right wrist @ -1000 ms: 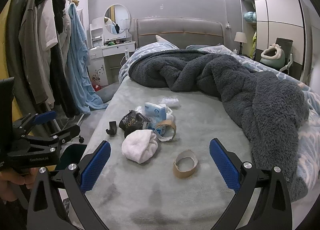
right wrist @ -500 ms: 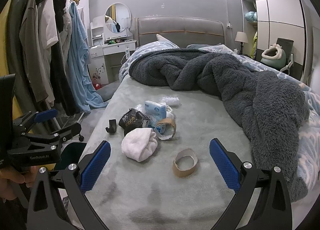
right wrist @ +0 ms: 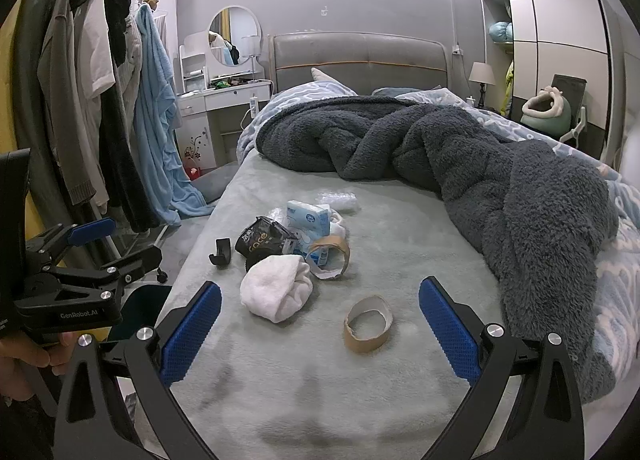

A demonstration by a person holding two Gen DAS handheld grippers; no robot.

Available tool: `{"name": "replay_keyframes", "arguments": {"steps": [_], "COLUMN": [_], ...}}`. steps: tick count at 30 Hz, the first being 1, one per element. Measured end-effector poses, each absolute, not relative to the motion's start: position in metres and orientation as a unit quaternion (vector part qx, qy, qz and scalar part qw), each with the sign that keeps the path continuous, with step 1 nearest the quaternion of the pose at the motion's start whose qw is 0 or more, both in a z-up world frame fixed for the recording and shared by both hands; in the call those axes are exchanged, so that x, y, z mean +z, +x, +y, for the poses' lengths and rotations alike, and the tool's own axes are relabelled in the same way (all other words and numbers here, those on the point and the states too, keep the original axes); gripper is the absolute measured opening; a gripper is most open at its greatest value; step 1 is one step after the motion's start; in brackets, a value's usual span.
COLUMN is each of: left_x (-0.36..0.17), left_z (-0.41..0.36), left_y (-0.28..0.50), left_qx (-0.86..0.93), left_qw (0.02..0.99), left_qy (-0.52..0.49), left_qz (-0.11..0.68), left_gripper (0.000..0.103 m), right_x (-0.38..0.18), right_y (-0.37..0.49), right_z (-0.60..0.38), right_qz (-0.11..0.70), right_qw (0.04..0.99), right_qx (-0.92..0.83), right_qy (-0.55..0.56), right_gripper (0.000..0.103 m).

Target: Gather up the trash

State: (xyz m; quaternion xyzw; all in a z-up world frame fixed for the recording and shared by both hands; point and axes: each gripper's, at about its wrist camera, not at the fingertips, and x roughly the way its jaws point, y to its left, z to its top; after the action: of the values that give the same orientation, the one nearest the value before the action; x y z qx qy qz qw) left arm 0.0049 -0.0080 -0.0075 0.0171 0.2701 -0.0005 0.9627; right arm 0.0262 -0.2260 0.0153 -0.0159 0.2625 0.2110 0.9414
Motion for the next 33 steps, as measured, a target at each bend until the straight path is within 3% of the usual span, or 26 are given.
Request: {"name": "replay_keyframes", "arguments": {"steps": [33], "left_x": [-0.0163], "left_z": [-0.0123], "left_y": [0.0095], "left_qx": [0.004], "left_qw": [0.958], "left_qy": [0.014], "left_qz": [0.288], "left_gripper": [0.1], "right_x": [0.0124], "right_y": [0.0314], "right_z": [-0.2324], "right_qz": [0.273], "right_qw": [0.939], "right_qx": [0.207], "right_qy": [-0.019], "right_gripper": [0.1]}}
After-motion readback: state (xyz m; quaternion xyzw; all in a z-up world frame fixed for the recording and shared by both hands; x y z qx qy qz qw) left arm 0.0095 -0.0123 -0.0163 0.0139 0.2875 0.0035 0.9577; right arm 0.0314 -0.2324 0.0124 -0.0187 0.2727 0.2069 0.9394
